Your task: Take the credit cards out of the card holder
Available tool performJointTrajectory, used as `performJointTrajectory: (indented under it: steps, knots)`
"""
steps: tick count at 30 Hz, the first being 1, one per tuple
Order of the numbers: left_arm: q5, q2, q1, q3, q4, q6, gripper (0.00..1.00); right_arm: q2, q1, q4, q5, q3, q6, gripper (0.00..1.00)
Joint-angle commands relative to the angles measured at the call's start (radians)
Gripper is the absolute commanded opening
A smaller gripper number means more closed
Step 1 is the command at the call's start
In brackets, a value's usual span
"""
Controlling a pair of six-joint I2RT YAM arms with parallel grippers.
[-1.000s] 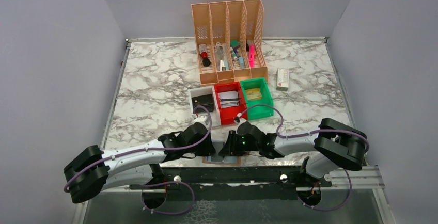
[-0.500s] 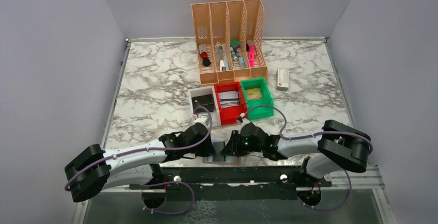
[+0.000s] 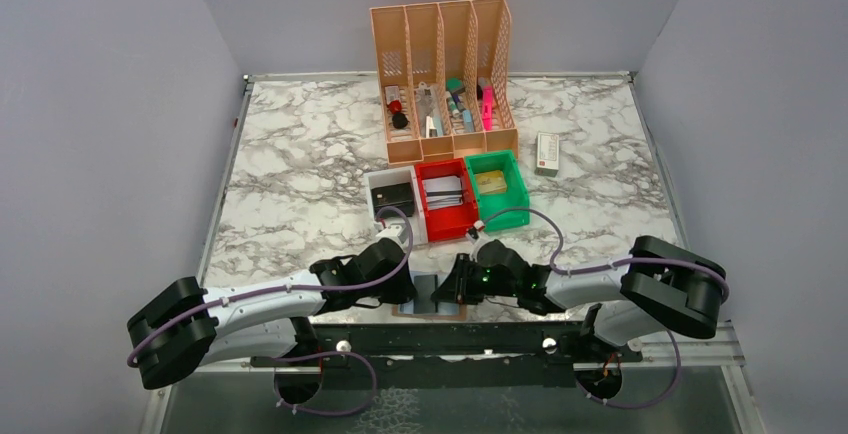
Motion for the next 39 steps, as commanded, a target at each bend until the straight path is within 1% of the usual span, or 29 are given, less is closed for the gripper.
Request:
performJointTrajectory:
  steps: [1, 6, 17, 24, 27, 31, 35, 39]
  knots:
    - [-0.033, 0.020, -0.008, -0.023, -0.100, 0.007, 0.12, -0.019, -0.012, 0.069, -0.032, -0.020, 0.025, 0.18]
    - [-0.043, 0.010, -0.008, -0.019, -0.110, 0.005, 0.11, -0.021, -0.020, 0.091, -0.042, -0.034, 0.035, 0.11]
    - [-0.056, 0.015, -0.008, -0.024, -0.119, 0.002, 0.09, -0.080, -0.043, 0.055, -0.037, -0.072, 0.031, 0.07]
    - [-0.057, 0.009, -0.008, -0.027, -0.120, 0.002, 0.09, -0.152, -0.063, -0.023, -0.004, -0.101, 0.027, 0.06]
    - [-0.057, 0.004, -0.008, -0.024, -0.118, 0.003, 0.09, -0.190, -0.064, -0.064, 0.023, -0.104, 0.020, 0.07]
    - [-0.057, -0.001, -0.010, -0.017, -0.116, 0.010, 0.09, -0.201, -0.066, -0.069, 0.029, -0.103, 0.019, 0.14]
    - [-0.056, -0.004, -0.008, -0.013, -0.112, 0.014, 0.09, -0.156, -0.066, -0.028, 0.009, -0.089, 0.019, 0.20]
    - [-0.047, -0.004, -0.009, -0.017, -0.105, 0.014, 0.09, -0.088, -0.067, 0.025, -0.019, -0.069, 0.024, 0.24]
